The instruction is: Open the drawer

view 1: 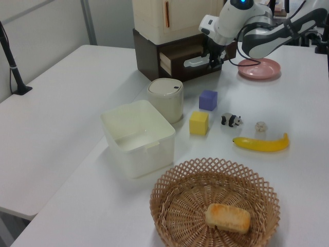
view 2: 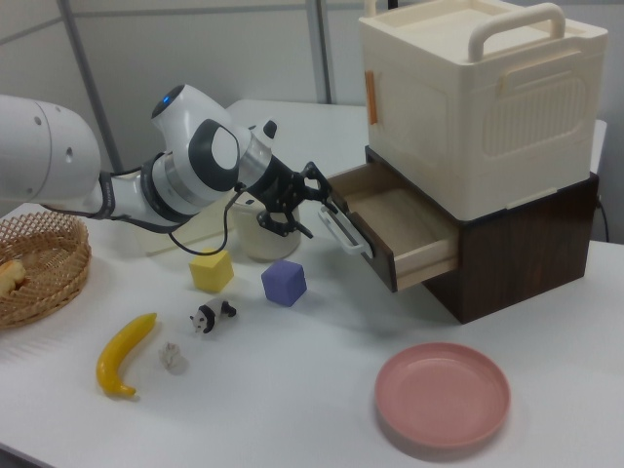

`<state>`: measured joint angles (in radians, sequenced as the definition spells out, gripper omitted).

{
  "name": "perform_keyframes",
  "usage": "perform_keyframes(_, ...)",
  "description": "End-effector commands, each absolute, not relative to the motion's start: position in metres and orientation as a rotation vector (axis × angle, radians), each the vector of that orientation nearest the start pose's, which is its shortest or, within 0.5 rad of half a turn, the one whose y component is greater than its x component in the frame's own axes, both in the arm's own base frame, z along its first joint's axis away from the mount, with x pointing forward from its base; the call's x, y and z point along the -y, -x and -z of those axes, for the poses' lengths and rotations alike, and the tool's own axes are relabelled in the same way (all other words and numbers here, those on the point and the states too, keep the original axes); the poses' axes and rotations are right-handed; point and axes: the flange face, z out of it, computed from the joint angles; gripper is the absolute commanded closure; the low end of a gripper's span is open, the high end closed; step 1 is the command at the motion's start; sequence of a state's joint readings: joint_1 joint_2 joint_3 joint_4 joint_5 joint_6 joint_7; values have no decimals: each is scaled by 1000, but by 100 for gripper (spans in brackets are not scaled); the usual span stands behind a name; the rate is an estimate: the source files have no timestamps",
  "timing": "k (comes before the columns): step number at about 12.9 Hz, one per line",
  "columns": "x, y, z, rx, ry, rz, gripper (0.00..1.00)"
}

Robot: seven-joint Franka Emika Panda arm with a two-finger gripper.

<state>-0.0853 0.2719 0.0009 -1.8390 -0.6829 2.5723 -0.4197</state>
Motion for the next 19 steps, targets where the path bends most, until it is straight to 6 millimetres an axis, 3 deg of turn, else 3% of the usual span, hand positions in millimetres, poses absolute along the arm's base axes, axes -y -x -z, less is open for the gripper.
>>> perform_keyframes(1,26,-644,-445,-940,-2374,-425,5)
perform_keyframes(3,12,-642,-458,-872,-2423,-391,0)
perform_keyframes(4,-7,-639,-465,-841,-2496,-382,0)
perform_keyframes(8,-35,-625,-518,-716,-2704,-311,0)
perform_keyframes(10,-35,-614,-550,-603,-2863,-280,0)
perform_keyframes(12,-29,-596,-580,-383,-2980,-238,0)
perform_keyframes(15,-24,-568,-607,-113,-3032,-126,0)
perform_keyframes(19,-2,-553,-608,31,-3066,15,0)
